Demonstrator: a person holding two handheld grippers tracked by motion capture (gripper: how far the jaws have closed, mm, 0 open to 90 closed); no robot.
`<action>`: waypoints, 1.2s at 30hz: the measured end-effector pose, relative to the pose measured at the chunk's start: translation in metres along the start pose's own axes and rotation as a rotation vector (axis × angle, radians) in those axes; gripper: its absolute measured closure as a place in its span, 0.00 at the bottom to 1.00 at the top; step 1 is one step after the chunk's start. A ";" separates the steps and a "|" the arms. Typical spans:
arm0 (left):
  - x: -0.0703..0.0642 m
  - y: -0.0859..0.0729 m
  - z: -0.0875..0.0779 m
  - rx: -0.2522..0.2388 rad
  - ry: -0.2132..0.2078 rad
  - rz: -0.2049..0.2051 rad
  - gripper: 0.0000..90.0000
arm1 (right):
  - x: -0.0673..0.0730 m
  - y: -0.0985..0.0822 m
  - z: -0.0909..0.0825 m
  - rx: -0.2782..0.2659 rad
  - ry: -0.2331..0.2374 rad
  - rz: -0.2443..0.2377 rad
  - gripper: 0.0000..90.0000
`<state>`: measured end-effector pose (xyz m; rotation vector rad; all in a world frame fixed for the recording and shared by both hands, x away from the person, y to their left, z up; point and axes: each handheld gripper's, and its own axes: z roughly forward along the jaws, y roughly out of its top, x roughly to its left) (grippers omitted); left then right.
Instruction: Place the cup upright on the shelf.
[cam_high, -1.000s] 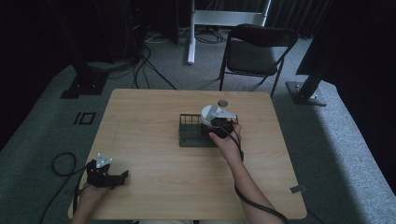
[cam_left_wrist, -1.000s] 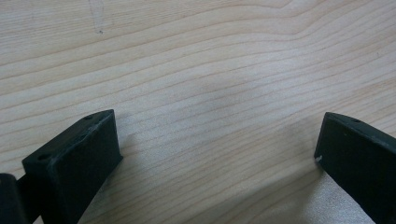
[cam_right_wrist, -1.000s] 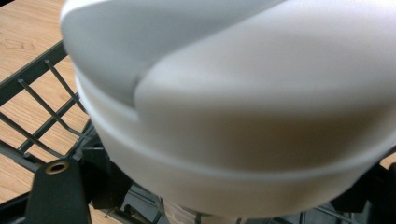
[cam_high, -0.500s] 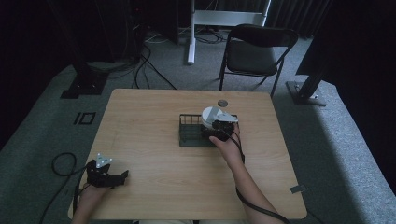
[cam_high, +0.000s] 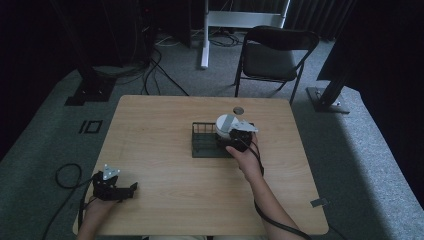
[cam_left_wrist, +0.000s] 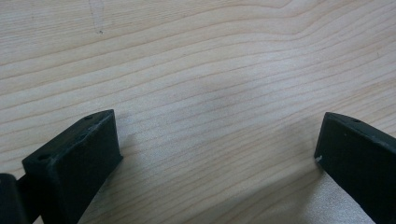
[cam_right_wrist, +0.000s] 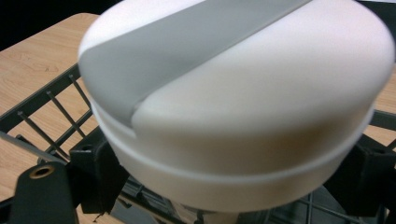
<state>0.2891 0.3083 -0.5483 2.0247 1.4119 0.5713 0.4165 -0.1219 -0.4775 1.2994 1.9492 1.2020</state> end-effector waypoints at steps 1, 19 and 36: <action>0.000 0.000 0.000 0.001 0.001 0.000 0.00 | 0.000 0.000 -0.001 0.000 0.005 0.001 0.15; 0.000 0.000 0.000 0.001 0.002 -0.002 0.00 | -0.002 0.000 -0.016 -0.013 0.022 -0.010 0.14; 0.000 0.000 0.000 0.001 0.002 -0.002 0.00 | -0.007 -0.009 -0.034 -0.034 0.022 -0.029 0.14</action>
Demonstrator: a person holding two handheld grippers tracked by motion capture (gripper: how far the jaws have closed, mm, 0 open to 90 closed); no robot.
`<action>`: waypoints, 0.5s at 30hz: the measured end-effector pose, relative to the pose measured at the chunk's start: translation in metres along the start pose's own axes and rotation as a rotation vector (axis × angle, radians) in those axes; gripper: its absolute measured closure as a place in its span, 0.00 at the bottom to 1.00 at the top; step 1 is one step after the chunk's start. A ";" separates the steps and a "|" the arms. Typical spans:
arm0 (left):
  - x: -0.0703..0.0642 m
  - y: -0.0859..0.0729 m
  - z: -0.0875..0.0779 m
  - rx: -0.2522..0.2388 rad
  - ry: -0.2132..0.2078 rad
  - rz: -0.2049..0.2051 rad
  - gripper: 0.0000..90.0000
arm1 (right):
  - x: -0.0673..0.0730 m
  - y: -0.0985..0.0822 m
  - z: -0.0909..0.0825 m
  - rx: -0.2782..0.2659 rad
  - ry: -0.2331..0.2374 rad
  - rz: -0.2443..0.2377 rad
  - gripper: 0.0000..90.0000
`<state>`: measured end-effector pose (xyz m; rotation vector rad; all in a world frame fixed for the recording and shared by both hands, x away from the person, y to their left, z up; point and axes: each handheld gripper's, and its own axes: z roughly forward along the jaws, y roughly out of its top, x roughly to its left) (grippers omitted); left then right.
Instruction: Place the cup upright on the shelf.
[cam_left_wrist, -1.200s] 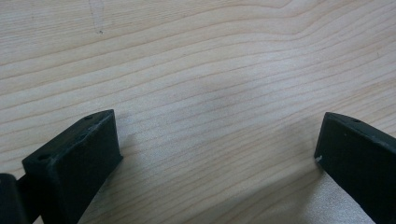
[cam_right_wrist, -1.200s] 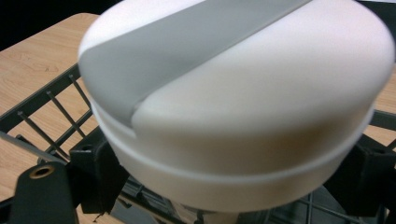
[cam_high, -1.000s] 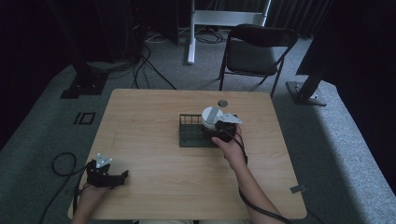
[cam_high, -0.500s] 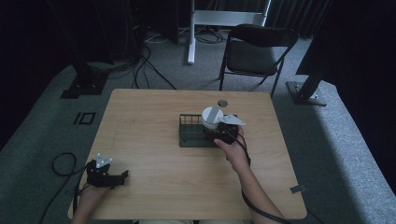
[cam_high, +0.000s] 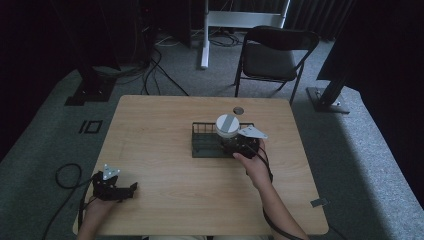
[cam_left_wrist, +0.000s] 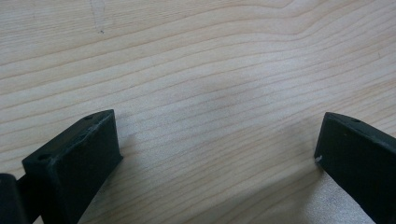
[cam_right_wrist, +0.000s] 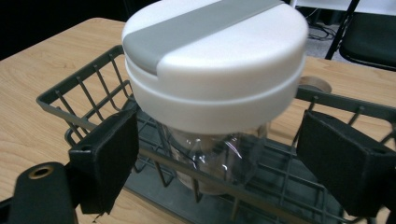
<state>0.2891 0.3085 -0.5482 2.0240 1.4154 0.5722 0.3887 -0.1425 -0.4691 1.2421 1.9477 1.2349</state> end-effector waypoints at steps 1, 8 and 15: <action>0.000 0.000 0.000 0.000 0.000 0.000 0.00 | -0.001 -0.001 -0.001 -0.004 -0.006 -0.003 0.14; 0.000 0.000 0.000 0.000 0.000 0.000 0.00 | -0.006 -0.004 -0.009 -0.020 -0.018 0.002 0.14; 0.000 0.000 0.000 0.001 0.002 -0.002 0.00 | -0.010 -0.007 -0.020 -0.040 -0.021 0.004 0.14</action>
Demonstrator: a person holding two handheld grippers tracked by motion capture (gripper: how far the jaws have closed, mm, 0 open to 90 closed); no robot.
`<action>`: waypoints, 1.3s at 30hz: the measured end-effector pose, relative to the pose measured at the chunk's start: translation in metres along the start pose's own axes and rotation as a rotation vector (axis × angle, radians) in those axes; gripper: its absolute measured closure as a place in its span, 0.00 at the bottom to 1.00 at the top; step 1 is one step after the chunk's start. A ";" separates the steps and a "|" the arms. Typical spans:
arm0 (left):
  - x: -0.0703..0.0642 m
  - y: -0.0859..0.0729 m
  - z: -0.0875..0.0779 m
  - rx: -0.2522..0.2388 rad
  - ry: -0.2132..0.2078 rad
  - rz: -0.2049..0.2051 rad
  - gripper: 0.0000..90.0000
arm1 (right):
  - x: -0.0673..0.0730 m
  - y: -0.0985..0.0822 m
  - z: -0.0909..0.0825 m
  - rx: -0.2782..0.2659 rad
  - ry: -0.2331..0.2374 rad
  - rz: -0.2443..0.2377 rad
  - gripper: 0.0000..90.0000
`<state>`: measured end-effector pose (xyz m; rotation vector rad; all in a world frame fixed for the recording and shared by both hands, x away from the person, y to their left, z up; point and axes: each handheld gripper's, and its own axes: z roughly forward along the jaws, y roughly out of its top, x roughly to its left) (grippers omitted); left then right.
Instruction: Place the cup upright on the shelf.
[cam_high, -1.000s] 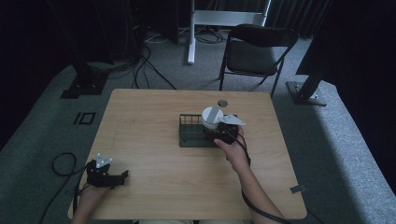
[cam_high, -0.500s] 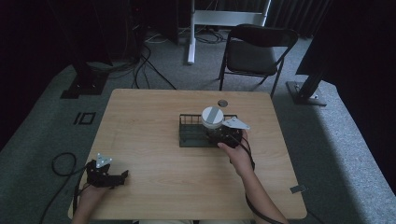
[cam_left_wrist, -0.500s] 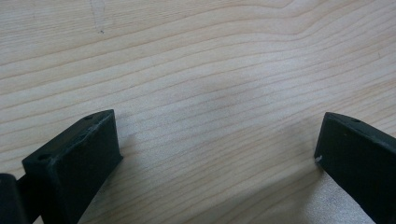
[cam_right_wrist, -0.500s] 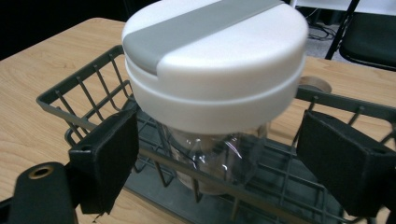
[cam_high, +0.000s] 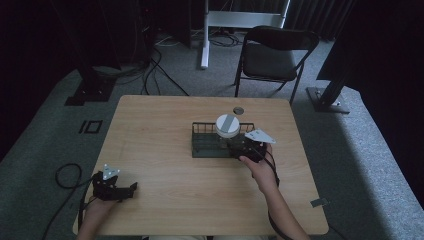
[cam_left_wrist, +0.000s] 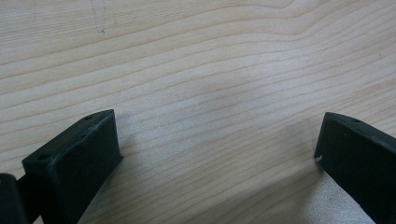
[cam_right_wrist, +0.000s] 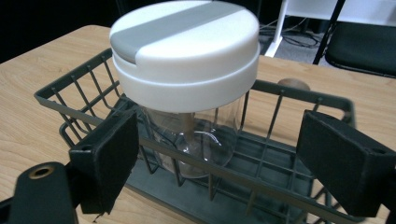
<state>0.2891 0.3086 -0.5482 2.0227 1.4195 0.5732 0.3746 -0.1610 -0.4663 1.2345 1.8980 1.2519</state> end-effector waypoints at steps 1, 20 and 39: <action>0.000 0.000 0.000 0.000 0.000 -0.001 0.00 | 0.000 0.000 -0.002 -0.003 0.001 -0.001 0.14; 0.000 0.000 0.000 0.000 0.001 -0.001 0.00 | -0.018 -0.016 -0.030 -0.017 0.005 0.008 0.15; 0.000 0.000 0.000 0.000 0.001 -0.001 0.00 | -0.036 -0.049 -0.037 0.046 0.007 -0.020 0.15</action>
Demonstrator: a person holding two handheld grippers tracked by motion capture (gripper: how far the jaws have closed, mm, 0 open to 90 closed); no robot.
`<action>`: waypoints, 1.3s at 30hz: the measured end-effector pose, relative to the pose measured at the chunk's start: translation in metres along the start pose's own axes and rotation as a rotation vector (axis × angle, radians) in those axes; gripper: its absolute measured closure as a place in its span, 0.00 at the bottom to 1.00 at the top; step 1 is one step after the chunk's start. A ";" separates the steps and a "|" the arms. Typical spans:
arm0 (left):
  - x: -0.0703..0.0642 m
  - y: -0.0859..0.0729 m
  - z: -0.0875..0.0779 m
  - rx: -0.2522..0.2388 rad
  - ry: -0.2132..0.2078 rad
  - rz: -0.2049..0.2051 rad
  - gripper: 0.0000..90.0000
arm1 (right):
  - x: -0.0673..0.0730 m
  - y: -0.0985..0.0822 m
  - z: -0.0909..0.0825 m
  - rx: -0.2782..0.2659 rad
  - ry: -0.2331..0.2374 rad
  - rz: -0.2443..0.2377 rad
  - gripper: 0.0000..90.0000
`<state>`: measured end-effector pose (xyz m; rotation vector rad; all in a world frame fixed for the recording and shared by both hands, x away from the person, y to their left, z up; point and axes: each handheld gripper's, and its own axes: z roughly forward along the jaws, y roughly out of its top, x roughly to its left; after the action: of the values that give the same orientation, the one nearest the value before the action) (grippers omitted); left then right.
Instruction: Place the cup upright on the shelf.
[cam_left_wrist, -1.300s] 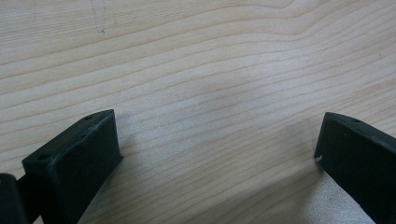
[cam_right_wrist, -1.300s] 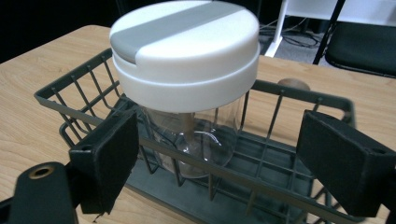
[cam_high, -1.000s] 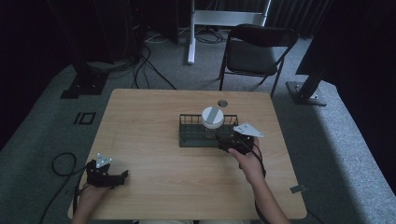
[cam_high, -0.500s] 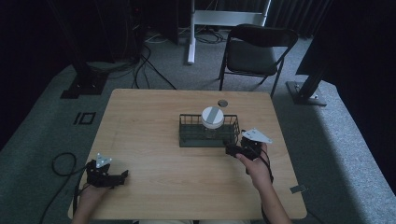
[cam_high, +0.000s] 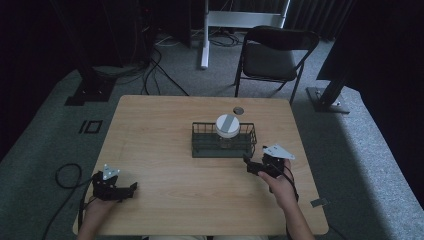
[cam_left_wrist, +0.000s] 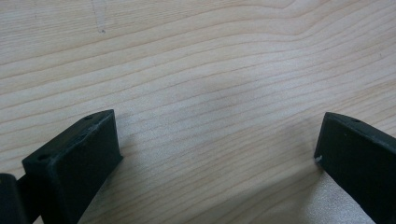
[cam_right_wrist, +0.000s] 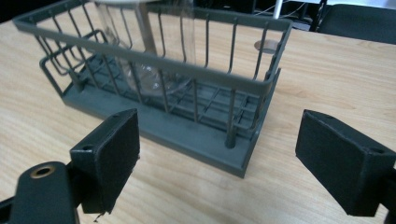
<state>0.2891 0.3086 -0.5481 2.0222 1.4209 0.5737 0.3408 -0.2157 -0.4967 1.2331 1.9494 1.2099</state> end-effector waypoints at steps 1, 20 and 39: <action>0.000 0.000 0.000 0.000 0.000 0.000 0.00 | 0.000 -0.002 0.000 0.007 0.007 -0.002 0.15; 0.000 0.000 0.000 0.000 0.000 0.000 0.00 | -0.010 -0.030 0.000 0.067 0.008 -0.010 0.15; 0.000 0.000 0.000 0.001 0.001 0.001 0.00 | -0.028 -0.051 -0.003 0.149 -0.041 0.023 0.15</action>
<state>0.2891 0.3087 -0.5481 2.0238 1.4209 0.5742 0.3295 -0.2514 -0.5416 1.3474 2.0304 1.0579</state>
